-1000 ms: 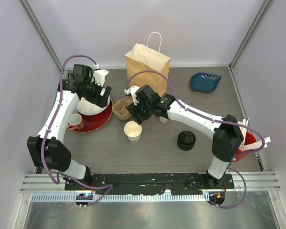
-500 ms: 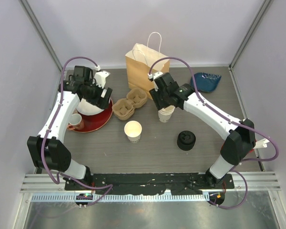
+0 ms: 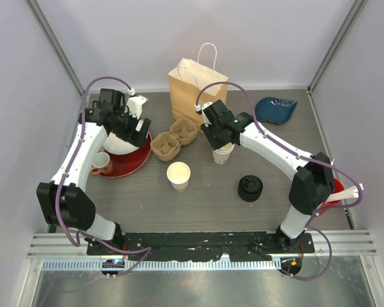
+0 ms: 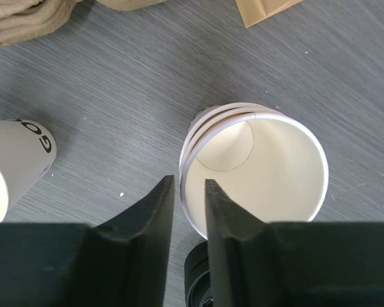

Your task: Pack the takeout coffee

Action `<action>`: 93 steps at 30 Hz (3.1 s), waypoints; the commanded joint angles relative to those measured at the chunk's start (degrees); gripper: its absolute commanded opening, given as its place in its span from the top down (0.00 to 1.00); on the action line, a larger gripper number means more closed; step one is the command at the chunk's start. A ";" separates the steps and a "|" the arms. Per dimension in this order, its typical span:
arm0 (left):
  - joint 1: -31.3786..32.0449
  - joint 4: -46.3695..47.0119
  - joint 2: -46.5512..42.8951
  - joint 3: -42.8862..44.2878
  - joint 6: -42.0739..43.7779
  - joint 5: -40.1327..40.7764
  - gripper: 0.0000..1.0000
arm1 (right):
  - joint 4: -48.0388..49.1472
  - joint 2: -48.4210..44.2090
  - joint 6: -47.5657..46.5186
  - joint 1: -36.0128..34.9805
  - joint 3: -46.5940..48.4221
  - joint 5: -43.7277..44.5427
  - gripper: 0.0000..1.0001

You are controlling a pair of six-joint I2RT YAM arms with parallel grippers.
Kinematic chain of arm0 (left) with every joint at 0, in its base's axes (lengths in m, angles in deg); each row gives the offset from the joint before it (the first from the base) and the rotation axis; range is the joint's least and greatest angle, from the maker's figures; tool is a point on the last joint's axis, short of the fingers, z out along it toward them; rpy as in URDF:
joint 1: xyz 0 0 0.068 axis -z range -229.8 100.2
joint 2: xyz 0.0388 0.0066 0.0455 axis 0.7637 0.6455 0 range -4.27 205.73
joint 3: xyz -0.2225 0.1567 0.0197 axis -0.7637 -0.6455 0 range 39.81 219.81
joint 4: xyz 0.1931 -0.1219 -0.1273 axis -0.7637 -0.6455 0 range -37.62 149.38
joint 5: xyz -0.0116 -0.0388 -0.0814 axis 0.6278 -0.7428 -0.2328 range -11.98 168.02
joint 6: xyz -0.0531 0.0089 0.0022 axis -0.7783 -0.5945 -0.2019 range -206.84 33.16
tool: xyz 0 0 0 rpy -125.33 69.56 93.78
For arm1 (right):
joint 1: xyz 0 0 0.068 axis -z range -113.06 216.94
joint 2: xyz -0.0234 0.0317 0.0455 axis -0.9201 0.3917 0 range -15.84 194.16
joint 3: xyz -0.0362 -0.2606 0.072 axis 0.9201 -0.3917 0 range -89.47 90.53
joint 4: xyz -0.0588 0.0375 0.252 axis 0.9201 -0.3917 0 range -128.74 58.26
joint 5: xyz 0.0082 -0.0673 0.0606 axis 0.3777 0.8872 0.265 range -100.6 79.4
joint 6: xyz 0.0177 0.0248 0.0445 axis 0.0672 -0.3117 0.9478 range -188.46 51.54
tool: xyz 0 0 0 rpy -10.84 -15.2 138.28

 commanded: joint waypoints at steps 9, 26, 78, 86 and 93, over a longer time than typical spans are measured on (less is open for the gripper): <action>-0.15 -0.30 -1.51 0.49 1.60 -0.45 0.16 | 0.31 -1.86 -1.04 0.09 1.96 -0.91 0.96; -0.15 -0.56 -1.16 0.85 1.51 -1.41 0.16 | -3.74 -4.42 -7.10 -2.46 5.48 7.27 0.99; 24.73 32.40 25.20 3.13 -49.82 -19.35 0.51 | 8.30 -12.59 -10.88 -3.07 -9.20 -7.15 0.99; 24.73 30.29 23.89 4.80 -46.75 -18.20 0.51 | 2.17 -15.14 -13.16 -3.25 -2.01 0.22 0.99; 24.73 28.18 22.04 7.78 -44.11 -17.85 0.51 | -3.64 -18.39 -15.19 -3.33 5.91 4.89 0.99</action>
